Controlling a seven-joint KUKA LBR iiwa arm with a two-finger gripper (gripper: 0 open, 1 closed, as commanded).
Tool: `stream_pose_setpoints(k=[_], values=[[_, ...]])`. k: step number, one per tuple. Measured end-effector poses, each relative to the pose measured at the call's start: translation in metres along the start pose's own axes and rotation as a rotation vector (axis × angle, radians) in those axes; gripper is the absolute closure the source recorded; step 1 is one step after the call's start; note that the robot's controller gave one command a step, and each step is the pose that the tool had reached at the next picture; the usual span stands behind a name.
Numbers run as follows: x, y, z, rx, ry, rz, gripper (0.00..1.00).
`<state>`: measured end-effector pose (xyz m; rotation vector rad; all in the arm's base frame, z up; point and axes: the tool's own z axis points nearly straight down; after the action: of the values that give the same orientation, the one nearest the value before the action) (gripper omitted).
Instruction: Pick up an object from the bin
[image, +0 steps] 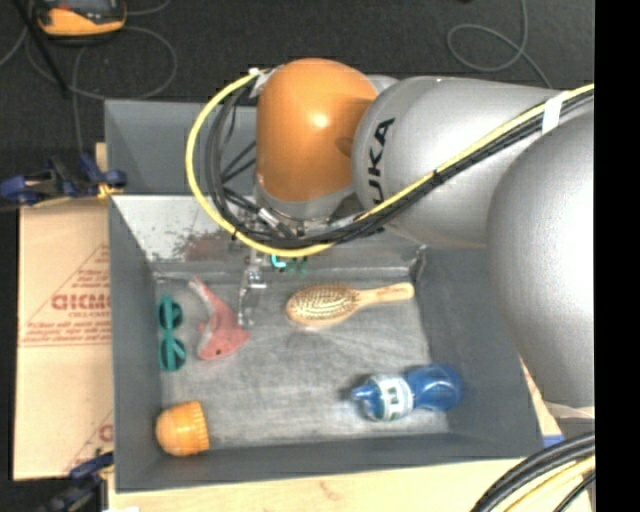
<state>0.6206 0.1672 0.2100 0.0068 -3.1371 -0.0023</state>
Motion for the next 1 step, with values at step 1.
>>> stream_pose_setpoints(k=[1], values=[[-0.0016,-0.0005,-0.0049,-0.002,-0.008,0.002,0.00]])
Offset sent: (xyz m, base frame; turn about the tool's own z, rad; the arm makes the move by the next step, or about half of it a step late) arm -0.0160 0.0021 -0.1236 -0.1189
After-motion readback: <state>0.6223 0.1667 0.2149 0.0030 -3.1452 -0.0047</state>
